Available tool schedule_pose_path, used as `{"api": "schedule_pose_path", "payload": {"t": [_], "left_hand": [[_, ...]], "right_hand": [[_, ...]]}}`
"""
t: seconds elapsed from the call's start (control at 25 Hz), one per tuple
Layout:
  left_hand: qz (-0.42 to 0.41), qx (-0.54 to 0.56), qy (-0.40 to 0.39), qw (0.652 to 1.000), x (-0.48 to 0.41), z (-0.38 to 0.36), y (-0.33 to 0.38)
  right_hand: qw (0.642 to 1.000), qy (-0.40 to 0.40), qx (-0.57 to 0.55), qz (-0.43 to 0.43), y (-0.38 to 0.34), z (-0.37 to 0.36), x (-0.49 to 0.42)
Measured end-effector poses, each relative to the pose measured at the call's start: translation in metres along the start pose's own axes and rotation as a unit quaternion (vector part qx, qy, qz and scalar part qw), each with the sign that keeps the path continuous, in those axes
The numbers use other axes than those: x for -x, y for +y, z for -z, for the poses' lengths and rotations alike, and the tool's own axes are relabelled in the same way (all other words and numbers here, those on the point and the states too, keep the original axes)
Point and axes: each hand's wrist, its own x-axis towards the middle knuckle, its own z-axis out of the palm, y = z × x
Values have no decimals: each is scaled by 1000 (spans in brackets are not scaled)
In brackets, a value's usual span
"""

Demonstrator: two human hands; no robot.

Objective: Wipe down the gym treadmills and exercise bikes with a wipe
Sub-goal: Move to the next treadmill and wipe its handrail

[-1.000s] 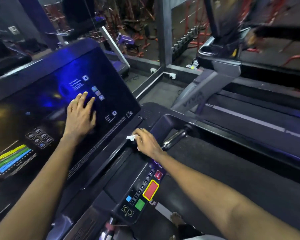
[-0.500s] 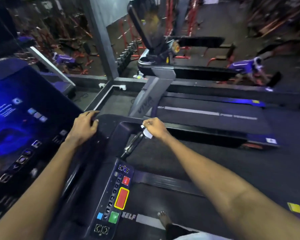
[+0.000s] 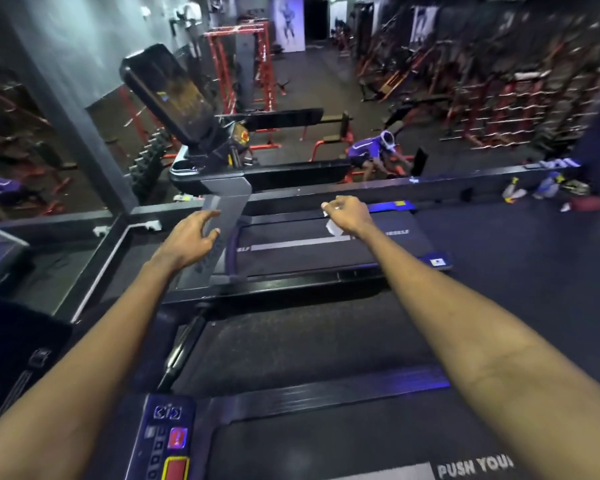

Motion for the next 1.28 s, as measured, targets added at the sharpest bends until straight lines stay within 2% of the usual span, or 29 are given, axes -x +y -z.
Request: {"api": "schedule_pose_path", "payload": {"t": [0.2, 0.44, 0.72, 1.0, 1.28], "left_hand": [[-39, -31, -7, 999, -53, -12, 72], [-81, -32, -5, 996, -105, -27, 158], [-101, -10, 34, 994, -177, -41, 233], [-102, -11, 34, 994, -265, -64, 257], [-96, -19, 23, 995, -361, -90, 245]], "right_hand": [[998, 50, 17, -18, 29, 71, -27], [997, 67, 32, -16, 60, 145, -49], [992, 98, 76, 0, 83, 232, -101], [991, 114, 63, 15, 90, 274, -180], [992, 114, 52, 10, 100, 284, -269]]}}
